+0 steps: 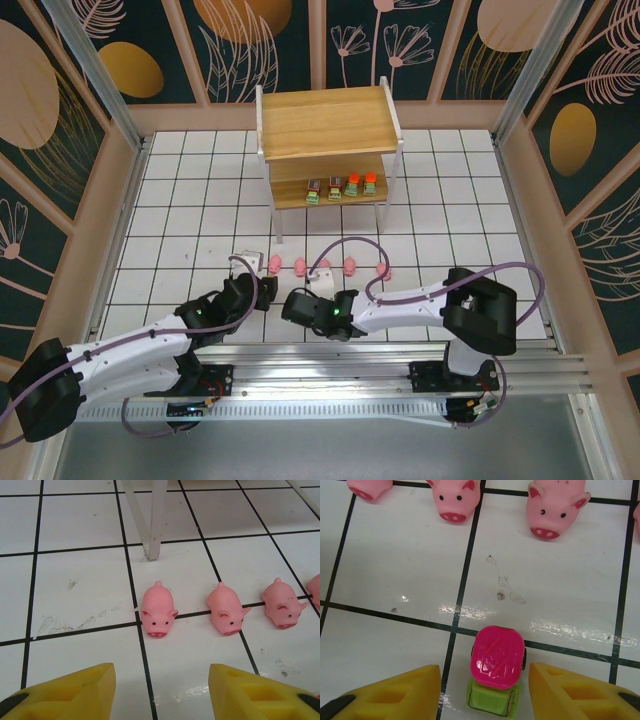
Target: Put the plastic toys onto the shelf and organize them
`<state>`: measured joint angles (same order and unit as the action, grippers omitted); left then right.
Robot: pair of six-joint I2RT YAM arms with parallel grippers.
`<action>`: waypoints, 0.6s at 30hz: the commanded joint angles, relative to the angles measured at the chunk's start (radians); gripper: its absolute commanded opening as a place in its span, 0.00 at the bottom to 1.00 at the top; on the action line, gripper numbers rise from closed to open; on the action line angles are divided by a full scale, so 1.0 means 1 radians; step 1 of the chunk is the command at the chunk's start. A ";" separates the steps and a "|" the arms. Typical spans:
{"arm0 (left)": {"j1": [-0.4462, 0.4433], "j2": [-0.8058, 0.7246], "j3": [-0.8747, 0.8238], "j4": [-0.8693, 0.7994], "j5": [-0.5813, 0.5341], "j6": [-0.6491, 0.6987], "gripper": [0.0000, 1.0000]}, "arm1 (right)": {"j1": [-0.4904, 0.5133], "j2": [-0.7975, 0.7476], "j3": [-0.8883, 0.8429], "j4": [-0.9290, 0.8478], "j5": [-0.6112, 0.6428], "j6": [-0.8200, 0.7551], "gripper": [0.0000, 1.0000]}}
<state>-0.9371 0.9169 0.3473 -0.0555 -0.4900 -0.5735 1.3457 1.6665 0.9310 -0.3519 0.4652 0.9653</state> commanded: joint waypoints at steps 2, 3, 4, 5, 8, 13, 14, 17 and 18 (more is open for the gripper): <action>-0.006 -0.010 -0.012 0.021 -0.004 -0.007 0.53 | 0.007 0.028 0.028 -0.048 0.009 0.050 0.50; -0.005 -0.010 -0.013 0.022 -0.002 -0.005 0.53 | 0.006 0.035 0.029 -0.050 0.009 0.053 0.50; -0.005 -0.010 -0.013 0.022 -0.002 -0.005 0.53 | 0.007 0.040 0.031 -0.051 0.006 0.054 0.50; -0.005 -0.010 -0.013 0.022 -0.001 -0.005 0.53 | 0.007 0.048 0.033 -0.054 0.005 0.055 0.50; -0.006 -0.012 -0.014 0.022 -0.003 -0.005 0.53 | 0.007 0.065 0.037 -0.056 0.001 0.056 0.50; -0.006 -0.016 -0.015 0.023 -0.004 -0.006 0.53 | 0.006 0.077 0.034 -0.041 -0.008 0.052 0.46; -0.005 -0.016 -0.016 0.023 -0.003 -0.006 0.53 | 0.006 0.080 0.033 -0.041 -0.008 0.052 0.45; -0.006 -0.018 -0.018 0.021 -0.003 -0.006 0.53 | 0.006 0.083 0.030 -0.037 -0.013 0.055 0.42; -0.005 -0.019 -0.018 0.023 -0.004 -0.006 0.53 | 0.006 0.084 0.029 -0.035 -0.015 0.054 0.41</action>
<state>-0.9371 0.9108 0.3454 -0.0551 -0.4896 -0.5735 1.3457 1.7348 0.9455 -0.3733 0.4431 0.9947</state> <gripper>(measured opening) 0.534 0.418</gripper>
